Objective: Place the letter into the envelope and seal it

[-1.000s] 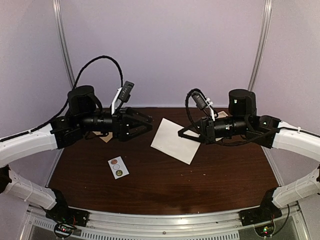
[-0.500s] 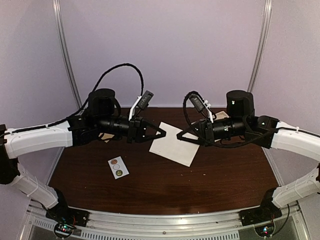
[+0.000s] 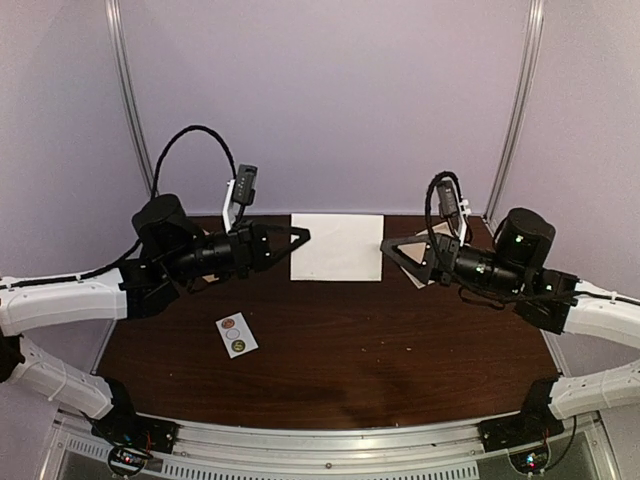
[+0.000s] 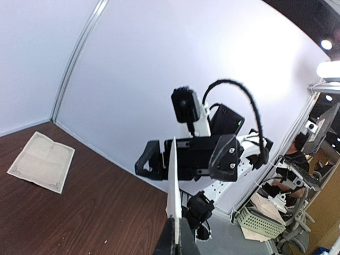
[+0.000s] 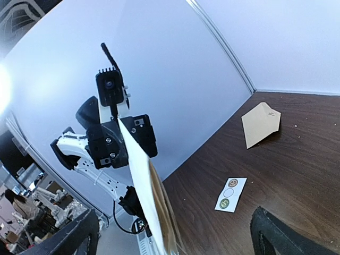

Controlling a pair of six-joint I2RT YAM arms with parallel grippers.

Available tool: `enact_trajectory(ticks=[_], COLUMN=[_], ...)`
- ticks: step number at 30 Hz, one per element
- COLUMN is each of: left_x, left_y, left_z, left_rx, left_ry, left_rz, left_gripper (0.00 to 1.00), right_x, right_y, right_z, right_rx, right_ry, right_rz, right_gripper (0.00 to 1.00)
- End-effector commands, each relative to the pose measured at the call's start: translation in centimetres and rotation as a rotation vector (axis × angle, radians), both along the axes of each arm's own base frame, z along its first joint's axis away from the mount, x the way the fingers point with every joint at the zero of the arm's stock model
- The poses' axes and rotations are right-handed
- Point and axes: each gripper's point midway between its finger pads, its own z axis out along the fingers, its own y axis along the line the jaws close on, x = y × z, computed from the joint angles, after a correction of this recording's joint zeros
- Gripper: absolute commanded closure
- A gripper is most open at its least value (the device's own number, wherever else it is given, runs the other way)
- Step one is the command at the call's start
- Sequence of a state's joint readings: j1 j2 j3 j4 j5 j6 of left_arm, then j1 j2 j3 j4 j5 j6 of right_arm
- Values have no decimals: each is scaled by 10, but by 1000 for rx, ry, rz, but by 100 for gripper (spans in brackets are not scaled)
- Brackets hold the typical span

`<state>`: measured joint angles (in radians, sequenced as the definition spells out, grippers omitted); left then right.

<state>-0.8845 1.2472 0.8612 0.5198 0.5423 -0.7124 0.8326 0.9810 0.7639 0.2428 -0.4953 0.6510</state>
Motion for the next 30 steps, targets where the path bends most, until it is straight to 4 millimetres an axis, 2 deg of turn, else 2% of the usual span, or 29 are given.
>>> enact_trajectory(ticks=[1,5,10,14,16,18,20,21,22,24,26,28,30], left_x=[0,-1,-1,-1,-1,0,1,1,2,6,15,25,33], left_y=[21,15,16,16,15,12,9,9,8,9,12,21,31], left_z=[54,52,45,42,43,41,38,36,33,26,17,9,2], left_rx=[-243,-227,-239,-271,-292,-291,-282,-275,-260,-213,-137,-46,38], left_ry=[-82,-67,-35,-8,-5,2,13,18,22,33,40,42,44], left_rz=[67,37,30,21,9,-3,-7,-6,1,32,102,194,267], left_gripper=[100,100,100,100,100,100,100,100,96,65,39,24,13], right_x=[10,2,-3,-5,-7,-9,-10,-10,-9,-6,0,4,6], right_y=[-3,9,17,24,29,34,37,36,35,31,28,23,19], right_z=[20,23,33,39,42,46,47,48,48,45,33,23,11], right_rx=[185,181,196,238,259,271,273,274,270,237,151,60,-39], right_ry=[50,45,19,14,9,3,-2,-4,-8,-15,-4,-4,-2], right_rz=[-48,4,45,75,88,101,107,103,95,58,10,-28,-48], right_gripper=[1,10,28,32,39,56,82,92,99,100,100,100,100])
